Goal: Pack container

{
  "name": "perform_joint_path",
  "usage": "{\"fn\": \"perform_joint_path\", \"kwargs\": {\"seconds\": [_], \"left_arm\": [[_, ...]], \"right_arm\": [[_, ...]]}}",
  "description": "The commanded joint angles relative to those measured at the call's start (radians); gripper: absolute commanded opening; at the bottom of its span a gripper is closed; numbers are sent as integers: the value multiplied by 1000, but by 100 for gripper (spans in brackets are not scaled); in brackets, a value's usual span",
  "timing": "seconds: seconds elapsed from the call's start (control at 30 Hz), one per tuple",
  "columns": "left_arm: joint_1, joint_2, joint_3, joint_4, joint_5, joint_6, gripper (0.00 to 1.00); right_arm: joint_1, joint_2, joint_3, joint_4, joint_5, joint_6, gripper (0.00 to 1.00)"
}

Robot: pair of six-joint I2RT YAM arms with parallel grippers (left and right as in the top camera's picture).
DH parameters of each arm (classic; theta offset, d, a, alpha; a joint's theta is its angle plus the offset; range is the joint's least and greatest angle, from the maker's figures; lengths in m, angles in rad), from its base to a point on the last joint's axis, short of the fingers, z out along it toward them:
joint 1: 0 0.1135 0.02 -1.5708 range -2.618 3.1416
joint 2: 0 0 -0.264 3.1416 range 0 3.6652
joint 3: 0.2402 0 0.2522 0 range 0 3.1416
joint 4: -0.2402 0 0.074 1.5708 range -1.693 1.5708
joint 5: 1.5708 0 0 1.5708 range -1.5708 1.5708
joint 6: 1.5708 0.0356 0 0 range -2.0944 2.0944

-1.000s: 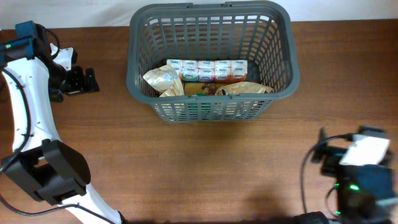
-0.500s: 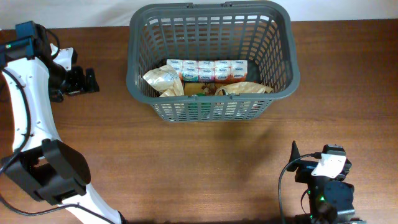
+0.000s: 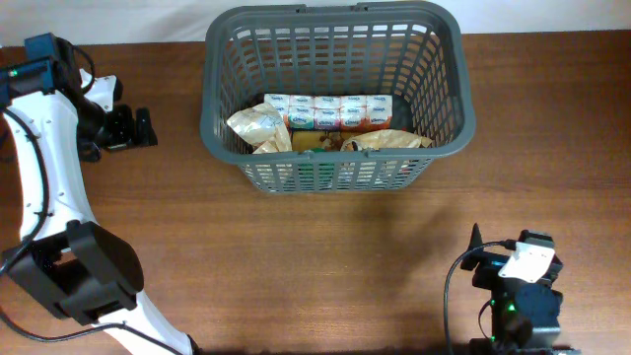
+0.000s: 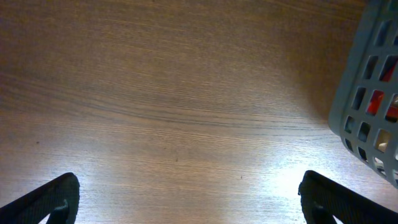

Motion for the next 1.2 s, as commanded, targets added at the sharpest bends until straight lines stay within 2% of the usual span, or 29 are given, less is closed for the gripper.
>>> {"fn": "perform_joint_path", "kwargs": {"seconds": [0.0, 1.0, 1.17], "left_arm": [[2, 7, -5, 2, 8, -9, 99], [2, 7, -5, 2, 7, -9, 99], [-9, -49, -6, 2, 8, -9, 99]], "right_arm": [[-10, -12, -34, 1, 2, 12, 99], [-10, -12, -65, 8, -2, 12, 99], [-10, -12, -65, 8, -2, 12, 99]]}}
